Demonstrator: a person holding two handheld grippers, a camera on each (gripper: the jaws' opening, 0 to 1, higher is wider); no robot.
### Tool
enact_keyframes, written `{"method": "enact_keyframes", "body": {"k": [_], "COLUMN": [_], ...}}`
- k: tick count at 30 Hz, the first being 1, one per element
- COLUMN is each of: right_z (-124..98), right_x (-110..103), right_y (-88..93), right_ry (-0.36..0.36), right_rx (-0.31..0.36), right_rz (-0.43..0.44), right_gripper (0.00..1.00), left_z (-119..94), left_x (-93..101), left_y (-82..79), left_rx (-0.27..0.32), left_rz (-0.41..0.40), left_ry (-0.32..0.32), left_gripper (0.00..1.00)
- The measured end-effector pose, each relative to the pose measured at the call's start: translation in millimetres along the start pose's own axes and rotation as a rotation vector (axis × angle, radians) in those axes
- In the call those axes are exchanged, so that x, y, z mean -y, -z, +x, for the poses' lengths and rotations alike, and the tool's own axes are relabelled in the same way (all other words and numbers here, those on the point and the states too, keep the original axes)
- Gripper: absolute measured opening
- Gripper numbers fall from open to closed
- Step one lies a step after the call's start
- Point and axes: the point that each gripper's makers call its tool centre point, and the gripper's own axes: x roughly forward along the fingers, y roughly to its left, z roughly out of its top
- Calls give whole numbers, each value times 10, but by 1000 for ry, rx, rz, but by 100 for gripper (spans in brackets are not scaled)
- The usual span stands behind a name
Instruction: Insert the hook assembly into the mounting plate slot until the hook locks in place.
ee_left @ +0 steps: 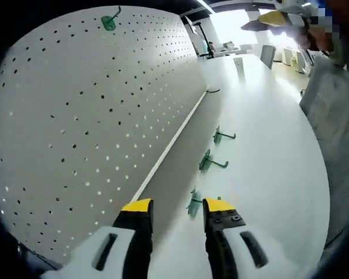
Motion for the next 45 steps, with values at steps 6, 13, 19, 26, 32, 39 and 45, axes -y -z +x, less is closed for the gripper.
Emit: {"method": "enact_keyframes", "body": {"k": [6,13,19,26,32,39,45], "right_z": [7,29,45,50,47,42,36], "right_x": [-6,-13,13,8,12,17,3], "right_y": [87,197,232,277,278,271,236], "right_ry": [9,13,22,25,26,29,27], "right_rx": [-19,-44,-53,-65,-65,-62,-51], "right_rz": [12,31,40,43,39,44,41], "right_gripper": [48,48,48,48,48,48,48], "left_z": [183,294,345,378,392,430,417], "left_x": [34,46,84,112,165,91,71], "left_y": [147,195,153,122,129,156,167], "left_rx": [-45,-59,-52,-40,-44,-62,-61], "left_rz": [36,50,51,62,58,31,-1], "left_ry": [44,72,99,117,140,116,76], "left_gripper": [34,31,25,16,6,4,3]}}
